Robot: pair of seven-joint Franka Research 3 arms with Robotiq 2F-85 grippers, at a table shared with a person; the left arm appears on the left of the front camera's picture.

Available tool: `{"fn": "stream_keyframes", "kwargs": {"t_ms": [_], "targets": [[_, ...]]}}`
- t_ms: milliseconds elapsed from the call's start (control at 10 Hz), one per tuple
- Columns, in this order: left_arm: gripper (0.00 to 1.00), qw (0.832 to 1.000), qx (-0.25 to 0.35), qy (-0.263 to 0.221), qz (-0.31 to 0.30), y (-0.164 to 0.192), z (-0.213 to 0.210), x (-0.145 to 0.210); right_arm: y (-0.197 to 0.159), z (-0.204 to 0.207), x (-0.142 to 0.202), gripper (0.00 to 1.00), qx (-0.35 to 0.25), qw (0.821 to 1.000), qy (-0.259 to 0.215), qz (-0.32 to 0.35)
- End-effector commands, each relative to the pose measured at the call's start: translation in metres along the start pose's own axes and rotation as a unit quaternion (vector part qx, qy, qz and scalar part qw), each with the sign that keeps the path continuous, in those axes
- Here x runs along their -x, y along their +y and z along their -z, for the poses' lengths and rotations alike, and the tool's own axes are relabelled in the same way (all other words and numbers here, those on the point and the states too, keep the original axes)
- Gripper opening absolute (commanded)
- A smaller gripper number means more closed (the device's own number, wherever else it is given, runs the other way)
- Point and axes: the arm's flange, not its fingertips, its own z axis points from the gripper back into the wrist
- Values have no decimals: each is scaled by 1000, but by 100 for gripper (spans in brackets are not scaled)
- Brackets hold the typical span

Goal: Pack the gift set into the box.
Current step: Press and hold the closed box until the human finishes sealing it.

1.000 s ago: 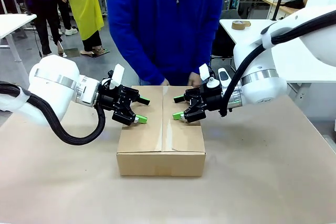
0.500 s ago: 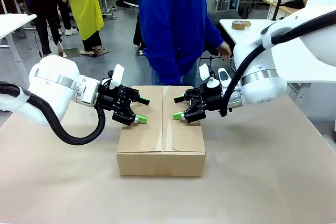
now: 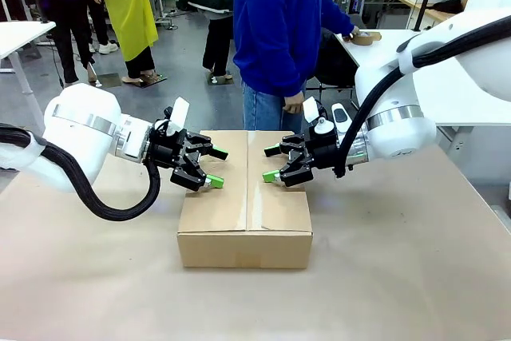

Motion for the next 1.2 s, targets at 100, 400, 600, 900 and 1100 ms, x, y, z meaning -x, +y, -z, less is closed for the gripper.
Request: {"fn": "stream_keyframes", "kwargs": {"t_ms": [100, 400, 600, 900, 1100], "targets": [[100, 1000, 3, -3, 12, -1, 1, 1, 3, 1, 4, 100, -2, 1000, 3, 0], [100, 1000, 3, -3, 12, -1, 1, 1, 3, 1, 4, 100, -2, 1000, 3, 0], [100, 1000, 3, -3, 12, -1, 1, 1, 3, 1, 4, 100, -2, 1000, 3, 0], [100, 1000, 3, -3, 12, -1, 1, 1, 3, 1, 4, 100, -2, 1000, 3, 0], [100, 1000, 3, -3, 12, -1, 1, 1, 3, 1, 4, 100, -2, 1000, 3, 0]]}}
